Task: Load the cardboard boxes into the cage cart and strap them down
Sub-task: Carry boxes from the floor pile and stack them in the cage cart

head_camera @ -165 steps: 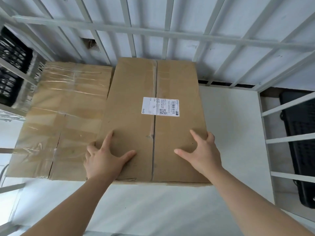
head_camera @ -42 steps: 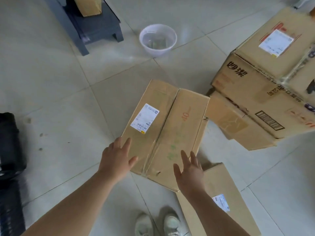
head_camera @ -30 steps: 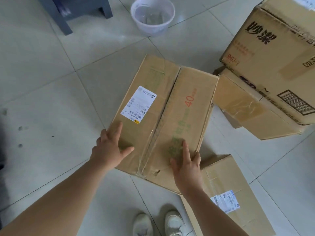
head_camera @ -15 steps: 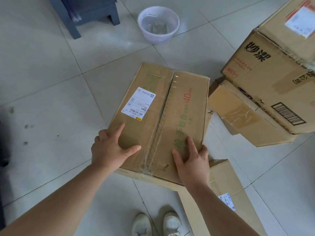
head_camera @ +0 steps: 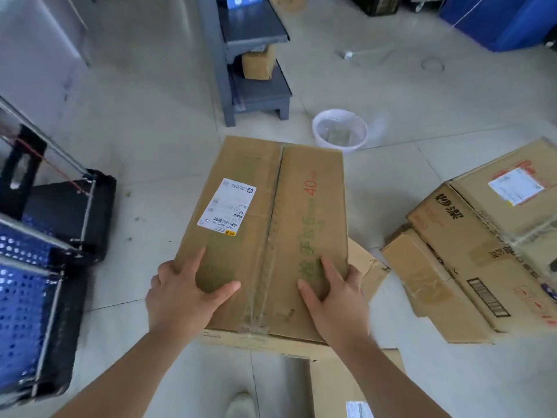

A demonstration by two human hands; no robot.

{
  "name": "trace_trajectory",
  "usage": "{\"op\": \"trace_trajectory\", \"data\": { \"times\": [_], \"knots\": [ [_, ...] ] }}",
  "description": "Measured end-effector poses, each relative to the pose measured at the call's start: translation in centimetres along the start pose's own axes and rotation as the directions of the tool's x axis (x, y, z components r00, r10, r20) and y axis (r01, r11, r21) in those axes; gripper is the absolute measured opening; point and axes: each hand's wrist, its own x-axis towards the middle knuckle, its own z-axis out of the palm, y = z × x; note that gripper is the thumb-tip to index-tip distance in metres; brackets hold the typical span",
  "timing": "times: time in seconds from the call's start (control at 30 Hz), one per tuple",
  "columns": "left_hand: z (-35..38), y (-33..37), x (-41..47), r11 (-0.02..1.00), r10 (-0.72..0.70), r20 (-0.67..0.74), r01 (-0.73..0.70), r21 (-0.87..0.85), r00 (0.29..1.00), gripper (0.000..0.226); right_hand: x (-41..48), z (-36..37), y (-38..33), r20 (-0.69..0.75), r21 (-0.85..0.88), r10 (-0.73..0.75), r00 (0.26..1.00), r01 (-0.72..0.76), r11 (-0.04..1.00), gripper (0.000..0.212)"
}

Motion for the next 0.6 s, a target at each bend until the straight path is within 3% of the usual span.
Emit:
{"op": "trace_trajectory", "data": {
  "times": [0.27, 0.6],
  "knots": [
    [-12.2, -1.5, -11.5, 0.961, -0.253, -0.164, 0.229, -0.156, 0.953, 0.095, -6.2, -10.3, -9.4, 0.061, -0.114, -0.333, 0.941, 0.338, 0.934, 0.072],
    [-25.2, -5.7, -26.2, 0.85, -0.517, -0.36, 0.417, -0.323, 0.776, 0.098, -16.6, -17.5, -20.9, 0.137, -0.011, -0.658, 0.741, 0.665, 0.747, 0.076]
  ]
}}
